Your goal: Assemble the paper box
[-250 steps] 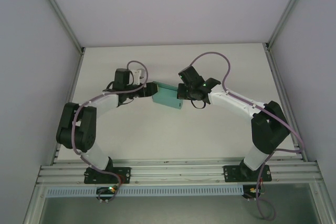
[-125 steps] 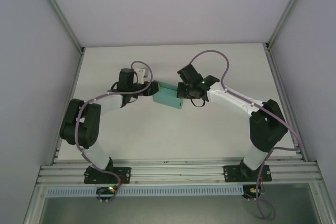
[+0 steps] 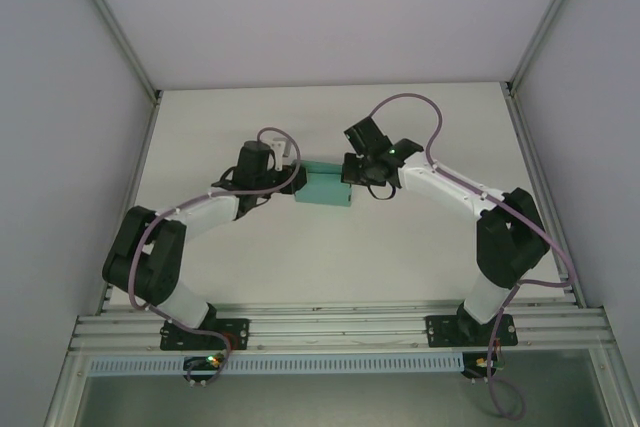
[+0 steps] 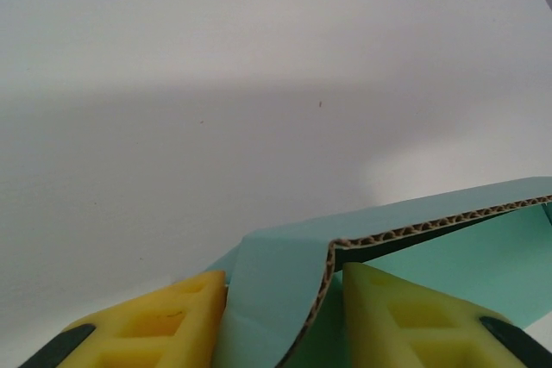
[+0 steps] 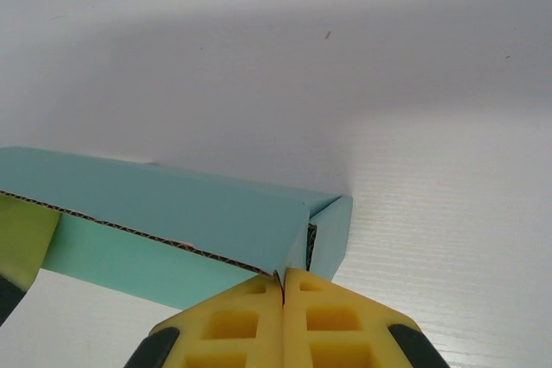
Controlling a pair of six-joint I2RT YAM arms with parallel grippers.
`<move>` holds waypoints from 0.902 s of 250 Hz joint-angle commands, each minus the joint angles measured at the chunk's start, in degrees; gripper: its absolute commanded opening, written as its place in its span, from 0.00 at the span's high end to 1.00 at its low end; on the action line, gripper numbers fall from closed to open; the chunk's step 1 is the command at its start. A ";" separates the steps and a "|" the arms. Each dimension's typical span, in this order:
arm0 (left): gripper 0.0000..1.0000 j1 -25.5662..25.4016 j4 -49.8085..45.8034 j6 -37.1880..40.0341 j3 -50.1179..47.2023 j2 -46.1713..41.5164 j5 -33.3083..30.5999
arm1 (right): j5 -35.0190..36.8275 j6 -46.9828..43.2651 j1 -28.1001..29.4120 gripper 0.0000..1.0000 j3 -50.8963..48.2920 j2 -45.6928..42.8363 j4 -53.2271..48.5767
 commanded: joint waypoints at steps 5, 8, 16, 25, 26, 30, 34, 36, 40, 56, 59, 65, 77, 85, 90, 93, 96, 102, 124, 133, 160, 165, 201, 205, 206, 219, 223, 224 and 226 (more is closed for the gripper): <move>0.63 -1.93 -4.99 0.19 -1.69 0.01 1.08 | -3.88 -0.36 -0.38 1.00 0.32 -0.01 -2.14; 0.63 -1.90 -5.09 0.11 -1.69 -0.04 0.80 | -4.25 -0.45 -0.48 1.00 0.41 -0.04 -2.19; 0.64 -2.01 -5.18 0.17 -1.81 -0.39 0.41 | -4.34 -0.46 -0.75 1.00 0.54 -0.18 -2.41; 0.64 -2.03 -5.01 0.19 -2.12 -0.69 0.34 | -3.19 -0.55 -0.84 1.00 0.77 -0.27 -2.95; 0.64 -2.04 -5.03 0.17 -2.13 -0.70 0.32 | -3.11 -0.55 -0.84 1.00 0.81 -0.29 -3.01; 0.64 -2.09 -5.05 0.03 -2.22 -0.87 0.18 | -2.88 -0.70 -0.91 1.00 1.04 -0.25 -3.34; 0.64 -2.12 -5.12 -0.11 -2.20 -0.96 -0.04 | -2.71 -0.95 -1.01 1.00 1.30 -0.27 -3.71; 0.64 -2.09 -5.13 -0.16 -2.17 -1.00 -0.05 | -2.62 -1.09 -1.06 1.00 1.30 -0.36 -4.03; 0.64 -2.07 -5.18 -0.12 -2.28 -1.11 0.00 | -2.45 -1.14 -1.18 1.00 1.52 -0.33 -4.27; 0.64 -2.29 -5.32 -0.44 -2.46 -1.33 -0.26 | -3.59 -1.12 -1.84 1.00 1.67 -0.45 -3.90; 0.64 -2.33 -5.36 -0.54 -2.49 -1.41 -0.39 | -4.08 -1.08 -2.00 1.00 1.72 -0.42 -3.80; 0.64 -2.44 -5.40 -0.42 -2.57 -1.50 -0.40 | -4.67 -1.11 -2.24 1.00 1.94 -0.34 -3.70; 0.64 -2.75 -5.36 -0.45 -2.64 -1.60 -0.85 | -4.82 -1.06 -2.36 1.00 2.63 -0.11 -3.90; 0.64 -3.04 -5.49 -0.50 -2.62 -1.64 -1.30 | -5.21 -1.28 -2.29 1.00 3.36 0.18 -4.33; 0.64 -3.04 -5.57 -0.46 -2.66 -1.64 -1.18 | -5.28 -1.35 -2.31 1.00 3.62 0.36 -4.55; 0.64 -3.02 -5.50 -0.46 -2.70 -1.76 -1.03 | -5.35 -1.39 -2.34 1.00 3.77 0.37 -4.67; 0.64 -3.05 -5.51 -0.51 -2.74 -1.77 -1.02 | -5.43 -1.40 -2.34 1.00 3.84 0.37 -4.73; 0.64 -3.09 -5.41 -0.86 -2.81 -1.73 -1.38 | -5.61 -1.35 -2.33 1.00 3.76 0.44 -4.79; 0.64 -3.04 -5.62 -1.52 -2.70 -1.77 -2.84 | -5.25 -1.27 -2.12 1.00 2.61 0.12 -5.72; 0.64 -3.04 -6.09 -1.81 -2.66 -1.78 -3.83 | -5.14 -1.30 -2.08 1.00 1.67 -0.34 -6.05; 0.64 -3.08 -7.42 -1.98 -2.31 -1.73 -5.62 | -4.69 -1.05 -1.85 1.00 -0.80 -1.88 -6.88; 0.64 -3.03 -7.43 -1.96 -2.25 -1.69 -5.72 | -4.69 -0.99 -1.81 1.00 -1.06 -2.07 -7.02; 0.65 -3.26 -7.75 -3.03 -2.38 -1.65 -7.88 | -2.52 -0.80 -0.81 1.00 -2.07 -3.16 -8.65; 0.65 -3.26 -7.77 -3.10 -2.48 -1.59 -7.98 | -1.92 -0.62 -0.64 1.00 -2.22 -3.31 -8.72; 0.65 -3.27 -7.73 -3.10 -2.53 -1.60 -7.97 | -1.82 -0.63 -0.61 1.00 -2.26 -3.26 -8.76; 0.65 -3.30 -7.92 -3.56 -2.55 -1.53 -8.37 | -0.44 -0.44 0.08 1.00 -2.07 -3.40 -10.23; 0.65 -3.41 -8.03 -3.64 -2.46 -1.60 -8.53 | 0.15 -0.31 0.26 1.00 -1.97 -3.46 -10.59; 0.65 -3.39 -8.03 -3.68 -2.47 -1.56 -8.56 | 0.32 -0.30 0.32 1.00 -1.96 -3.51 -10.66; 0.65 -3.44 -8.04 -3.71 -2.46 -1.59 -8.55 | 0.66 -0.27 0.48 1.00 -1.96 -3.55 -10.82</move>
